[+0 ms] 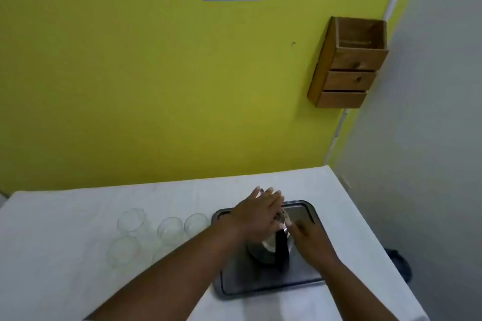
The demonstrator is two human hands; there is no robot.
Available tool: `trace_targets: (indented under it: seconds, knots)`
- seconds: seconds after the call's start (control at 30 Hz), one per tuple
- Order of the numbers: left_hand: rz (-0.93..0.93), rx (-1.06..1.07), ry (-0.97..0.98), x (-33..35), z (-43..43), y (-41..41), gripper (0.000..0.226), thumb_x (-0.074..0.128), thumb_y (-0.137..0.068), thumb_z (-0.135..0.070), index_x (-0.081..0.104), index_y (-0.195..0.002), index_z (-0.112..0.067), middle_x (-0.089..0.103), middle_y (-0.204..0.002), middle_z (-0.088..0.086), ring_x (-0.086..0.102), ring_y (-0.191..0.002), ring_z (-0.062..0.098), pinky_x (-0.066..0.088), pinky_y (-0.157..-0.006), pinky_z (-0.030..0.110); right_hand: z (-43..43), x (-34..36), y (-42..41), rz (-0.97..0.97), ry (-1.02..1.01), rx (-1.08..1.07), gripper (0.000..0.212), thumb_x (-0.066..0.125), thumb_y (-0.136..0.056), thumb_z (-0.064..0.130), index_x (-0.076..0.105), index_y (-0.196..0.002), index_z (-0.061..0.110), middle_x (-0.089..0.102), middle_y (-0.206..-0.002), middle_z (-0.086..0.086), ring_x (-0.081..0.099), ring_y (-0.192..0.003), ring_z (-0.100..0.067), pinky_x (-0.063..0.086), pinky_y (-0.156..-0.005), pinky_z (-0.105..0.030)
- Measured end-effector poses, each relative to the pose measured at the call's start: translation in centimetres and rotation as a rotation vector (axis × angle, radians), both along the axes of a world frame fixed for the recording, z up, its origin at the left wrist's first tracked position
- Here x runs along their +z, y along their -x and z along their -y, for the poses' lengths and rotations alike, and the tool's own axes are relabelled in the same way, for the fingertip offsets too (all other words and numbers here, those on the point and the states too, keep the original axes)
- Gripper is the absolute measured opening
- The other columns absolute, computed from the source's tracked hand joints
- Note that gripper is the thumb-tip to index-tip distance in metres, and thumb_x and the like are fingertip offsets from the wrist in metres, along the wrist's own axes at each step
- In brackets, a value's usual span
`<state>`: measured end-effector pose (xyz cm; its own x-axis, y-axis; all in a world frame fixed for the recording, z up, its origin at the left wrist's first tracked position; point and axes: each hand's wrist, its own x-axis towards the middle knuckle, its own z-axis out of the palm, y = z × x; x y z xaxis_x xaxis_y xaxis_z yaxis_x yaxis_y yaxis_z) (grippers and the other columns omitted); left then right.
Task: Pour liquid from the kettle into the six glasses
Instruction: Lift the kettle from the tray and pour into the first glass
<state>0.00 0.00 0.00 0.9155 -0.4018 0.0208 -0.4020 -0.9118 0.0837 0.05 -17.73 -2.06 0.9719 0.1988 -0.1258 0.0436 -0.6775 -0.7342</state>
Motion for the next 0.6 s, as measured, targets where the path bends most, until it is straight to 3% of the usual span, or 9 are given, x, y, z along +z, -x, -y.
trace_targets:
  seconds: [0.07, 0.17, 0.33, 0.43, 0.53, 0.6]
  knots:
    - [-0.002, -0.064, 0.005, -1.1, 1.0, 0.6, 0.063, 0.039, -0.097, -0.03, 0.018, -0.15, -0.002, 0.015, -0.159, 0.017, 0.008, -0.146, 0.029, 0.001, -0.116, 0.045, 0.1, -2.3, 1.4, -0.111, -0.064, -0.057, 0.049, 0.047, -0.091, 0.05, 0.058, -0.066, 0.009, 0.064, -0.065, -0.007, 0.06, -0.065, -0.021, 0.047, -0.065, -0.034]
    - [-0.054, -0.039, 0.031, -2.8, 2.0, 1.5, 0.067, 0.043, -0.091, -0.019, 0.016, -0.15, -0.002, 0.008, -0.16, 0.016, 0.002, -0.146, 0.026, -0.002, -0.117, 0.043, 0.2, -4.6, 3.7, -0.202, -0.185, -0.132, 0.053, 0.047, -0.091, 0.05, 0.062, -0.067, 0.006, 0.069, -0.072, -0.011, 0.064, -0.072, -0.022, 0.047, -0.069, -0.034]
    - [-0.074, -0.011, 0.022, -3.5, 2.5, 1.4, 0.08, 0.056, -0.086, -0.02, 0.011, -0.15, -0.002, 0.002, -0.16, 0.016, -0.002, -0.146, 0.027, -0.002, -0.118, 0.044, -0.4, -5.7, 4.0, -0.323, -0.484, -0.208, 0.052, 0.043, -0.094, 0.049, 0.063, -0.068, 0.008, 0.065, -0.068, -0.014, 0.056, -0.064, -0.019, 0.044, -0.066, -0.035]
    - [-0.111, -0.008, 0.028, -3.5, 2.5, 1.6, 0.082, 0.055, -0.084, -0.014, 0.008, -0.151, -0.003, -0.002, -0.16, 0.014, -0.006, -0.146, 0.025, -0.002, -0.117, 0.047, -1.4, -5.7, 4.0, -0.371, -0.62, -0.304, 0.052, 0.034, -0.098, 0.046, 0.066, -0.072, 0.014, 0.062, -0.061, -0.006, 0.052, -0.059, -0.017, 0.04, -0.059, -0.033]
    - [-0.105, 0.012, 0.028, -3.4, 2.6, 1.9, 0.08, 0.053, -0.084, -0.012, 0.01, -0.151, -0.004, 0.001, -0.161, 0.013, -0.004, -0.146, 0.024, 0.001, -0.116, 0.051, -1.8, -5.7, 3.6, -0.357, -0.616, -0.419, 0.051, 0.033, -0.095, 0.054, 0.061, -0.067, 0.022, 0.053, -0.055, 0.004, 0.044, -0.052, -0.012, 0.035, -0.052, -0.027]
    - [-0.09, 0.024, 0.017, -3.1, 2.7, 2.0, 0.076, 0.05, -0.087, -0.013, 0.011, -0.151, -0.004, 0.001, -0.16, 0.014, -0.003, -0.146, 0.025, 0.002, -0.116, 0.052, -1.5, -6.0, 2.7, -0.347, -0.584, -0.496, 0.061, 0.033, -0.09, 0.062, 0.067, -0.063, 0.019, 0.058, -0.058, 0.001, 0.05, -0.054, -0.015, 0.041, -0.054, -0.031]
